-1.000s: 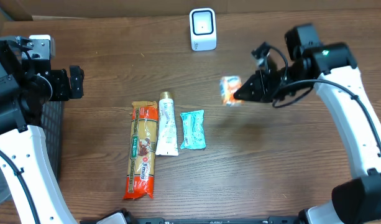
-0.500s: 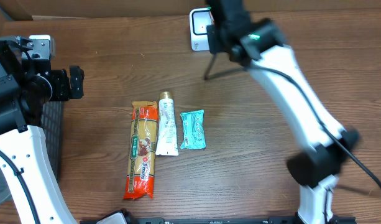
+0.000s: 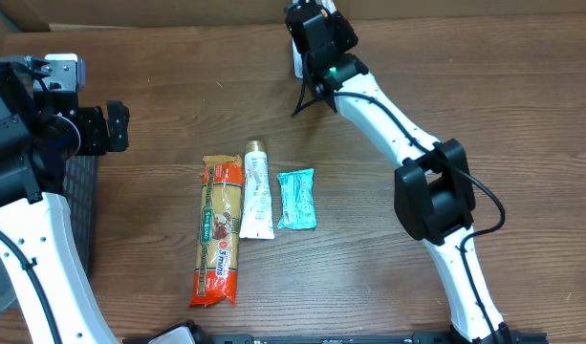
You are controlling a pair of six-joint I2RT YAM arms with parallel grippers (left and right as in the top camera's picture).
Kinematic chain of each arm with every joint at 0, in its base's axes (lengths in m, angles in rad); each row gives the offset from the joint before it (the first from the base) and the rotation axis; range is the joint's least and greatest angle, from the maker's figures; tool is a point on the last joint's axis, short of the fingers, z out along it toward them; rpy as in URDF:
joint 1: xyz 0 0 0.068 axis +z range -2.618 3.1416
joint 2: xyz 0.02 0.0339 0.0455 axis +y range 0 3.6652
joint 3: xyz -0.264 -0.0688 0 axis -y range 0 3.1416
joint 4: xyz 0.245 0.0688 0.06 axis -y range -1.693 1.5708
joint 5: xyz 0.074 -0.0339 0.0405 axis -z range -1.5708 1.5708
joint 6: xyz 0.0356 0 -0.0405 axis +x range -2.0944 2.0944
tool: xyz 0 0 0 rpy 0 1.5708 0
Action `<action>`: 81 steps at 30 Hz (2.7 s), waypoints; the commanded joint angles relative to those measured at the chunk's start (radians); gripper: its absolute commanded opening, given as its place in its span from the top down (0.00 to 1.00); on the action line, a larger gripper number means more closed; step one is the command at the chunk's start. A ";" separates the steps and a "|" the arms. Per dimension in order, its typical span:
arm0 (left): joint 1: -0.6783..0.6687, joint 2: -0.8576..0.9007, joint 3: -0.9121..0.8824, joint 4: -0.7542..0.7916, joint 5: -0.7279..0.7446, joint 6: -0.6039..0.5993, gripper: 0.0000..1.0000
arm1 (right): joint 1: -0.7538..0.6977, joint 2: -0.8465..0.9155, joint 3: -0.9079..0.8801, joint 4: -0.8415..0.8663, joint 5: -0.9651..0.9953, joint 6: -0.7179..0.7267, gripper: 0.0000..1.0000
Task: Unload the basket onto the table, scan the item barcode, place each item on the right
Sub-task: 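Hold the Kleenex pack in front of the scanner window, then move the Kleenex pack right and release it on the table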
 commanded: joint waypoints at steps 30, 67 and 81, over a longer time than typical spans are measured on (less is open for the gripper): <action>0.000 0.002 0.014 0.000 0.008 0.018 0.00 | 0.010 0.019 0.011 -0.095 -0.088 -0.154 0.96; 0.000 0.002 0.014 0.000 0.008 0.018 0.00 | -0.606 -0.595 -0.687 -0.765 -0.944 0.526 0.96; 0.000 0.002 0.014 0.000 0.008 0.018 0.00 | -0.615 -0.598 -0.742 -0.693 -1.043 0.585 0.44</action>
